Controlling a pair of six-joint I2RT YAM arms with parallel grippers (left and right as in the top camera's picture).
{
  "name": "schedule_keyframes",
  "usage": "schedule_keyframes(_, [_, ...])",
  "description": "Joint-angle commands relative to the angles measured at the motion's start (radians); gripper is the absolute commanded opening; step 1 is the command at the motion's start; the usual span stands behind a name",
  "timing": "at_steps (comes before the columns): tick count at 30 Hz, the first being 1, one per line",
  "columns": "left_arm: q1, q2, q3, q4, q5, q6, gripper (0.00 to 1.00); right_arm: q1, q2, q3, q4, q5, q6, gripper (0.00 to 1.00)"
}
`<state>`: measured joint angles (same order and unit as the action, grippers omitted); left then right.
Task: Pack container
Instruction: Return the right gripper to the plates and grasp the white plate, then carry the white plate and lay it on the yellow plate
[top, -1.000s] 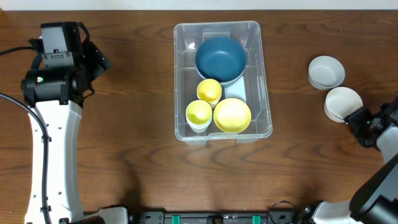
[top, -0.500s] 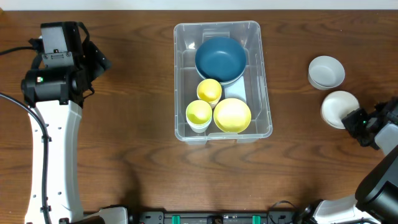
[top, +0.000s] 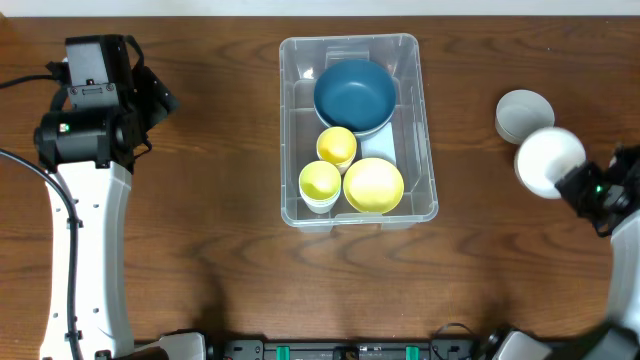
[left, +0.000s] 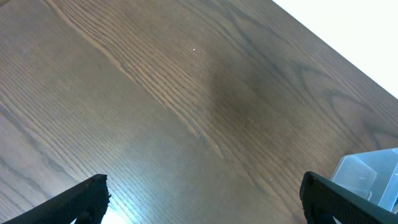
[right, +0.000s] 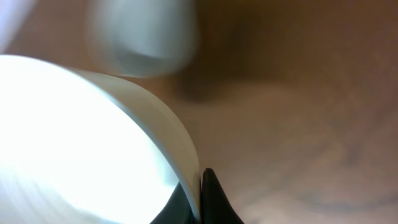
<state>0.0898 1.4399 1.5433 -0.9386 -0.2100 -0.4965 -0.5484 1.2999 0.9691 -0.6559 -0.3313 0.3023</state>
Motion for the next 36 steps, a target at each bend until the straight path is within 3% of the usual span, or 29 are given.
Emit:
schedule_keyframes(1, [0.002,-0.002,0.015,-0.003,-0.011,0.006,0.98,0.138,-0.146,0.071,-0.03,-0.053,-0.038,0.01])
schedule_keyframes(8, [0.002,-0.002,0.015,-0.003,-0.011,0.006,0.98,0.52,-0.24,0.16,-0.047,0.142,-0.037,0.01])
schedule_keyframes(17, [0.002,-0.002,0.015,-0.003,-0.011,0.006,0.98,0.9,-0.041,0.162,-0.045,0.331,-0.034,0.01])
schedule_keyframes(24, [0.002,-0.002,0.015,-0.003,-0.011,0.006,0.98,0.986,0.137,0.166,-0.046,0.387,-0.026,0.01])
schedule_keyframes(31, [0.002,-0.002,0.015,-0.003,-0.011,0.006,0.98,0.987,0.191,0.166,-0.082,0.383,-0.026,0.03])
schedule_keyframes(34, [0.002,-0.002,0.015,-0.003,-0.011,0.006,0.98,0.987,0.191,0.166,-0.084,0.378,-0.031,0.13])
schedule_keyframes(36, [0.002,-0.002,0.015,-0.003,-0.011,0.006,0.98,0.987,0.191,0.166,-0.072,0.348,-0.05,0.41])
